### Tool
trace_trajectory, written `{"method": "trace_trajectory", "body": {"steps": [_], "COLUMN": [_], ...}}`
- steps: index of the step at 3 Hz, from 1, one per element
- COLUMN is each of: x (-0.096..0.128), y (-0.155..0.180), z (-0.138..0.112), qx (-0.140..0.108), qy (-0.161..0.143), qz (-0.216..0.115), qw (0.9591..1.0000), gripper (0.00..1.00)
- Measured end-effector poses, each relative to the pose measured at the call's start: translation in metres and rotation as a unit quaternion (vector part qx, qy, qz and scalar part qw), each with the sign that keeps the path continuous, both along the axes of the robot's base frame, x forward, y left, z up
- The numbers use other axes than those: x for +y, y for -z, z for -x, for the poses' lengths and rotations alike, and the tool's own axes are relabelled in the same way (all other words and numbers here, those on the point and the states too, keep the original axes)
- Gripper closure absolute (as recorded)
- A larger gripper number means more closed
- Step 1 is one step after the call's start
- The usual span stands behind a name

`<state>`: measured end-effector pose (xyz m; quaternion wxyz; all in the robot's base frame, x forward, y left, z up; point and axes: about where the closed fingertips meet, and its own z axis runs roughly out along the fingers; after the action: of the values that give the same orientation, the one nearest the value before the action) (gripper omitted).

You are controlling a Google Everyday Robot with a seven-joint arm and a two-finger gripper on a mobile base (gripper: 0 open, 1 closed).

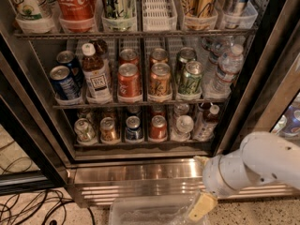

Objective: Pick coke can from bottom shelf of fridge

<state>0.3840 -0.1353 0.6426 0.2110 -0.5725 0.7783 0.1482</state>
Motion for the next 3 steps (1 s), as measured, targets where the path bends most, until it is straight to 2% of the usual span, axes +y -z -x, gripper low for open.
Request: {"method": "trace_trajectory", "body": {"steps": [1, 3], "x": [0.0189, 0.0203], "y": [0.0275, 0.0315], "z": [-0.0148, -0.0175], "qx": [-0.021, -0.041], "qy": [0.005, 0.021], "qz": [-0.027, -0.032], "qw": [0.9994, 0.9984], "gripper": [0.00, 0.00]}}
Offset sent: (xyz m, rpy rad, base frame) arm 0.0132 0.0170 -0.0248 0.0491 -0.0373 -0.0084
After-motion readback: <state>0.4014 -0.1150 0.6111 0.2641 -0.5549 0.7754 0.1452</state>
